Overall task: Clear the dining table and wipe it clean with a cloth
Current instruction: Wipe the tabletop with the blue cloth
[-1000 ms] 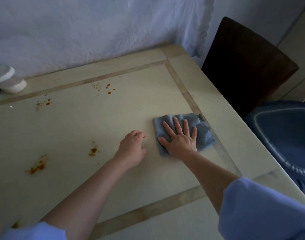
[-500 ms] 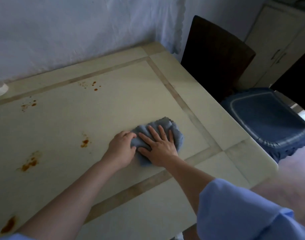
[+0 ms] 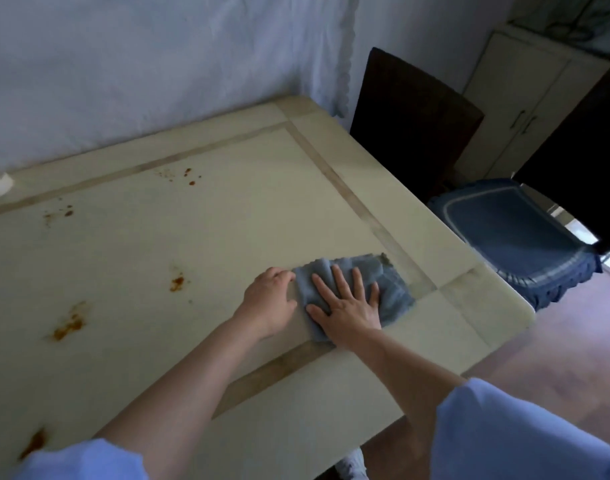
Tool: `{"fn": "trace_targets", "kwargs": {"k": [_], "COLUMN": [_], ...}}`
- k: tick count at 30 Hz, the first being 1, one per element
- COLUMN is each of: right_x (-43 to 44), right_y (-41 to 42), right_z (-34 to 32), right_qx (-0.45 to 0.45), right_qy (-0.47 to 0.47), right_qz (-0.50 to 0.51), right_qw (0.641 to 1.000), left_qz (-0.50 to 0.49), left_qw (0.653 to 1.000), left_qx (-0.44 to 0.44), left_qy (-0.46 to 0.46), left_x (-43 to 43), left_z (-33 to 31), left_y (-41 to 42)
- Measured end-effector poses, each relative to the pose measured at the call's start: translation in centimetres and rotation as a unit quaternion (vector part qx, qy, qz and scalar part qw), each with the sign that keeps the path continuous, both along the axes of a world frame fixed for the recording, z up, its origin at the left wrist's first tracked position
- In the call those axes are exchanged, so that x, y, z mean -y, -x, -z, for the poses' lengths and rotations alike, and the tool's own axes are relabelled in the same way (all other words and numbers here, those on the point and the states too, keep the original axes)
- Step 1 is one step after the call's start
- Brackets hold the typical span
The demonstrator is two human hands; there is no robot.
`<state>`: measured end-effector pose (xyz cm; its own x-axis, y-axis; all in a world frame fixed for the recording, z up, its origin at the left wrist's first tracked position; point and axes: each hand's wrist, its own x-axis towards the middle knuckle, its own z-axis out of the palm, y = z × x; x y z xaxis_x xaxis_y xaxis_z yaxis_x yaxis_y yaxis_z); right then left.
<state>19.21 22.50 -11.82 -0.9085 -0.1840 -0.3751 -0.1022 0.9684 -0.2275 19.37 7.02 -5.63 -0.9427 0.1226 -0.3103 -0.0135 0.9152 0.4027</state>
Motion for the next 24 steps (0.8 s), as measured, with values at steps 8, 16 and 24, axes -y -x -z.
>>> {"fn": "trace_targets", "kwargs": {"k": [8, 16, 24], "right_x": [6.8, 8.6, 7.7], "right_y": [7.8, 22.1, 36.5], "right_z": [0.8, 1.4, 1.8], "right_qx": [-0.01, -0.05, -0.055], "right_qy": [0.011, 0.019, -0.021], "right_qz": [-0.065, -0.128, -0.013], "right_qw": [0.998, 0.99, 0.998], "left_qz": [-0.064, -0.098, -0.101], "left_qw": [0.997, 0.993, 0.991], "left_qx": [0.0, -0.001, 0.066], "left_qy": [0.041, 0.063, 0.054], "left_x": [6.3, 9.5, 11.6], "left_z": [0.6, 1.4, 3.4], "left_y": [6.2, 18.1, 25.1]}}
